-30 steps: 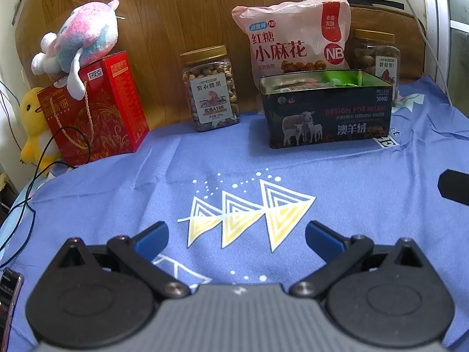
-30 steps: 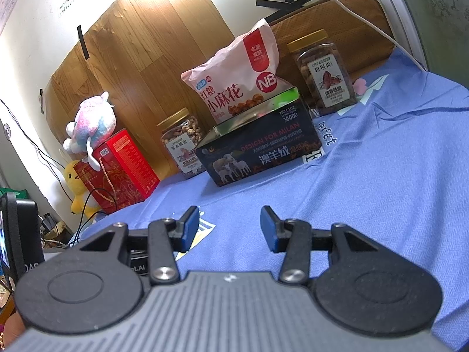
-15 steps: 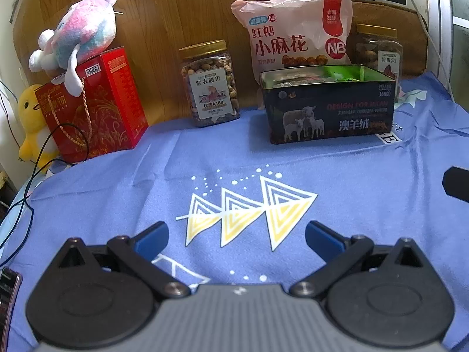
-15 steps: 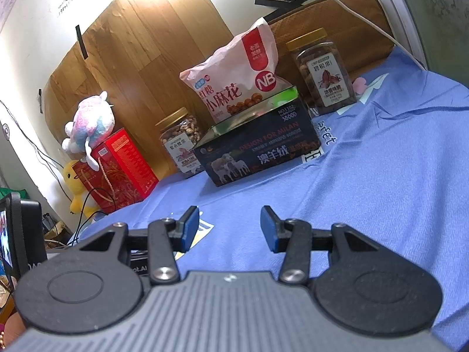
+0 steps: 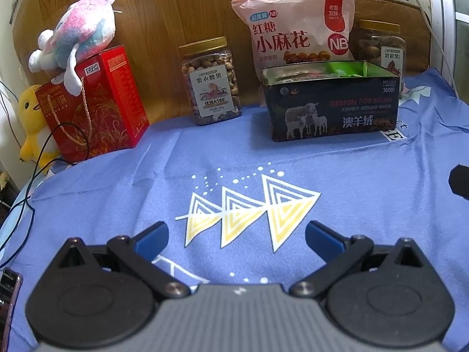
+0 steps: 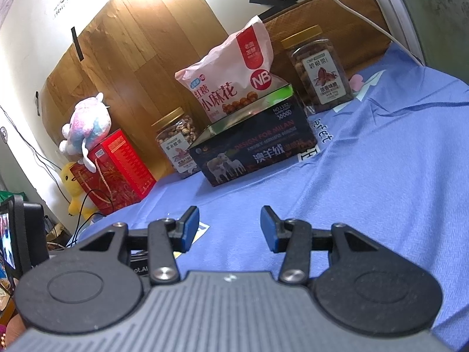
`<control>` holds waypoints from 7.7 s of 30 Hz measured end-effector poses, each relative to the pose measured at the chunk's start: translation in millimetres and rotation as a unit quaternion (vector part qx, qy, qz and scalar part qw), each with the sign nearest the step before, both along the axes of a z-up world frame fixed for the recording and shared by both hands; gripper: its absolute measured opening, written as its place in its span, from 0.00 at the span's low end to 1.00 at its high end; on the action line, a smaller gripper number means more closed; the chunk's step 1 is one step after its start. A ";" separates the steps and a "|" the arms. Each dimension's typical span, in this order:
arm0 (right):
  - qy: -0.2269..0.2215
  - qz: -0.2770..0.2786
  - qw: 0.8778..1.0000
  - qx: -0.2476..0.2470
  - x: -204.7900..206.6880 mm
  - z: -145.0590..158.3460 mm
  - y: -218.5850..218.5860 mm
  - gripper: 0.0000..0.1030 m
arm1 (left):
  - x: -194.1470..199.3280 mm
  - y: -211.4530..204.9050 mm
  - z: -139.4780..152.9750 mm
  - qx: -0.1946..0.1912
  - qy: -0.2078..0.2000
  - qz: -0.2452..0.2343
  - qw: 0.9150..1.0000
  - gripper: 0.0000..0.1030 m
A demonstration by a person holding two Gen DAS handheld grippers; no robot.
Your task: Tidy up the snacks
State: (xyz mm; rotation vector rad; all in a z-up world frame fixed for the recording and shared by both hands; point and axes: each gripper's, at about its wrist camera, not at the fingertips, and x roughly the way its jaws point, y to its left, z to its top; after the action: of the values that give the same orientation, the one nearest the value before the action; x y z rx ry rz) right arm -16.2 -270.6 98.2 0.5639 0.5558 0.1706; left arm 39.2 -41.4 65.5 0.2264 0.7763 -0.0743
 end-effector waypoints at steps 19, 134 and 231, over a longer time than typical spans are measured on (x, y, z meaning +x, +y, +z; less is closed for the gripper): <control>0.006 -0.002 1.000 0.004 0.2 -3.9 -1.5 0.48 | 3.8 -1.7 -1.6 0.001 0.005 -0.001 1.000 1.00; 0.008 0.020 1.000 0.005 4.9 -11.3 -28.4 0.48 | 10.3 -27.6 19.2 -0.003 -0.003 0.010 1.000 1.00; 0.016 0.047 0.999 -0.022 57.4 -1.6 -21.6 0.48 | 71.7 -12.7 1.3 -0.013 0.031 0.032 0.999 1.00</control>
State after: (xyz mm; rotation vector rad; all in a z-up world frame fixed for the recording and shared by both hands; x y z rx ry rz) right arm 41.1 -292.2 96.7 0.4995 0.6157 0.2377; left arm 110.9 -54.1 66.8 0.1755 0.8442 -0.0309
